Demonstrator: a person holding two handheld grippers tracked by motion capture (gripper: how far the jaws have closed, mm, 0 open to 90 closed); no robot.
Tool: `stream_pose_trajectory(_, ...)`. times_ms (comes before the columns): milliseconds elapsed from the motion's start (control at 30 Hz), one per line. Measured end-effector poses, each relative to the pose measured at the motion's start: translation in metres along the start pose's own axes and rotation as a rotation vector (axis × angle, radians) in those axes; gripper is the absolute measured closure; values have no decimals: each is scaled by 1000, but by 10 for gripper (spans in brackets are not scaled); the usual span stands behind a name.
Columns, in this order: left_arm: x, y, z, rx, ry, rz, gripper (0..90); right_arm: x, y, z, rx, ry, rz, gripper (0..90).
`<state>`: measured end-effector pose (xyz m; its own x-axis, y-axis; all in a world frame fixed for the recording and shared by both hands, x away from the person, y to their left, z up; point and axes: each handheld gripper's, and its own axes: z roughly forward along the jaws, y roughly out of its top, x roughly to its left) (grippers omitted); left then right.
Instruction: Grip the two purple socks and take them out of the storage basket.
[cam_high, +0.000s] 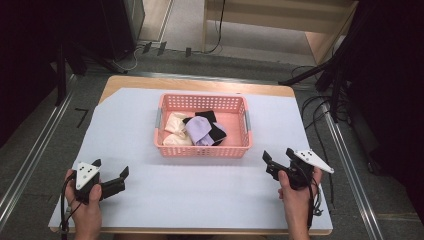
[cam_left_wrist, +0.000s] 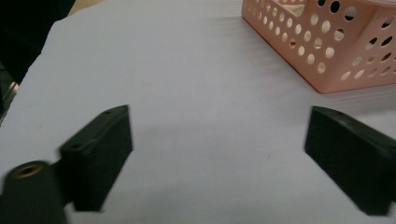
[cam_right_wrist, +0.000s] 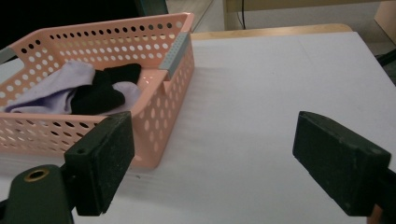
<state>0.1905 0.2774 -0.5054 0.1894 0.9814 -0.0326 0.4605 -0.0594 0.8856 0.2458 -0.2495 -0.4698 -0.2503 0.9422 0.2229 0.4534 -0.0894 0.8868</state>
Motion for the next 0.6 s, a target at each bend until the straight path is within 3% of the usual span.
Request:
stream_pose_trajectory(233,0,0,0,-3,2,-2,137,17,11,10,-11,-24,-36,130)
stream_pose_trajectory(600,1,0,0,0,3,-10,137,41,15,27,-4,8,-67,128)
